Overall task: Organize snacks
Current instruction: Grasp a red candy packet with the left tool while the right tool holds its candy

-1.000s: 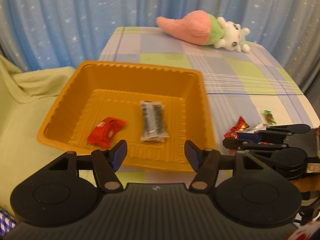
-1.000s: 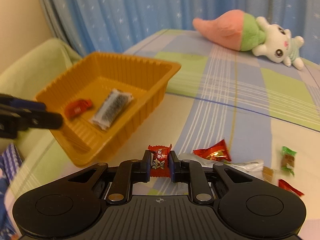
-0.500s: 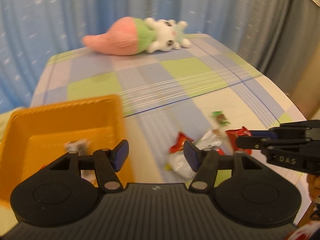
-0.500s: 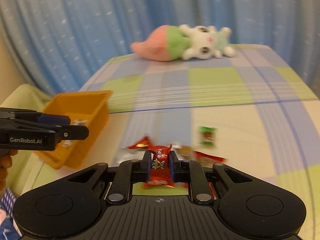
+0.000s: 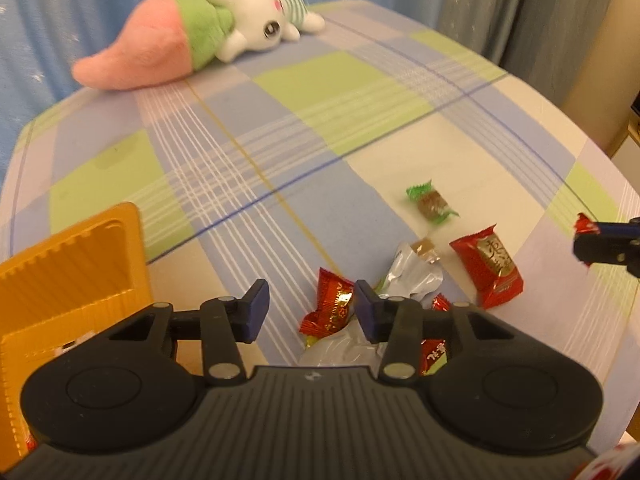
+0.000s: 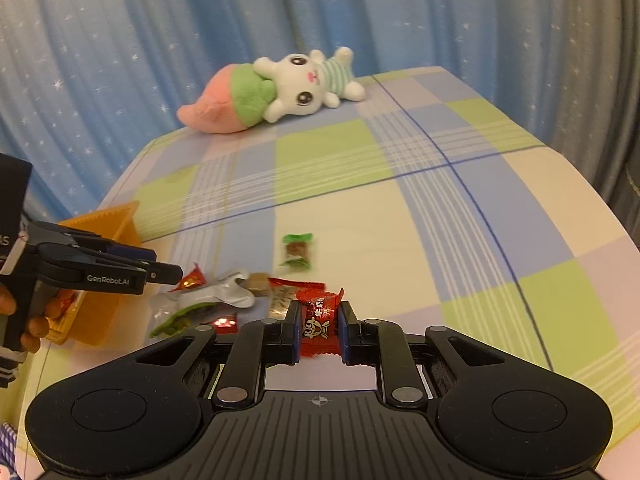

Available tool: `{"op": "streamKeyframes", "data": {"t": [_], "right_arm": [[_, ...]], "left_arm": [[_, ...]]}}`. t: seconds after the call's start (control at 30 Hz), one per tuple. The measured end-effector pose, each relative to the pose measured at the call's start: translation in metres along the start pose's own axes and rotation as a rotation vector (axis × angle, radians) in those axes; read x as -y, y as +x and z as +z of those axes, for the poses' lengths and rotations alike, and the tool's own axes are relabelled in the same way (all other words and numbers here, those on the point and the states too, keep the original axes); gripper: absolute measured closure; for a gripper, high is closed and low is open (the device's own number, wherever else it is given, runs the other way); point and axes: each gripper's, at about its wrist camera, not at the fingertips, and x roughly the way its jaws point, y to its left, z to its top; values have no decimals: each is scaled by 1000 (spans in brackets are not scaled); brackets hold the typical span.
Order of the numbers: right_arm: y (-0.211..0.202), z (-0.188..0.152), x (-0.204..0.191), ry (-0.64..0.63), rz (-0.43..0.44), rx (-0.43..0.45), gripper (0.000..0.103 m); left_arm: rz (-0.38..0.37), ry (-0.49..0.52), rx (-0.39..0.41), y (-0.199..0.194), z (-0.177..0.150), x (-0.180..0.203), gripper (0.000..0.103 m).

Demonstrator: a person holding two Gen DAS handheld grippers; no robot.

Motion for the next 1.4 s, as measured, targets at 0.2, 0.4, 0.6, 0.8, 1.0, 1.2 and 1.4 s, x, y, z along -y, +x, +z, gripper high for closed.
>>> {"op": "streamKeyframes", "data": {"t": [0.2, 0.4, 0.6, 0.8, 1.0, 1.2, 1.4], "right_arm": [[-2, -3, 10, 21, -21, -8, 85], [0, -3, 10, 19, -18, -15, 85], [1, -4, 9, 16, -12, -21, 85], [1, -5, 10, 16, -13, -26, 85], [-1, -6, 8, 9, -10, -25, 85], [-5, -7, 7, 6, -11, -18, 85], [-10, -6, -1, -11, 2, -8, 85]], "left_arm": [[-10, 24, -23, 12, 1, 6, 61], [10, -12, -46, 21, 8, 2, 67], [-5, 8, -67, 24, 2, 6, 72], [-8, -39, -77, 26, -5, 6, 77], [-11, -51, -53, 23, -5, 8, 80], [-16, -63, -32, 15, -8, 9, 81], [-19, -93, 6, -6, -11, 7, 82]]}}
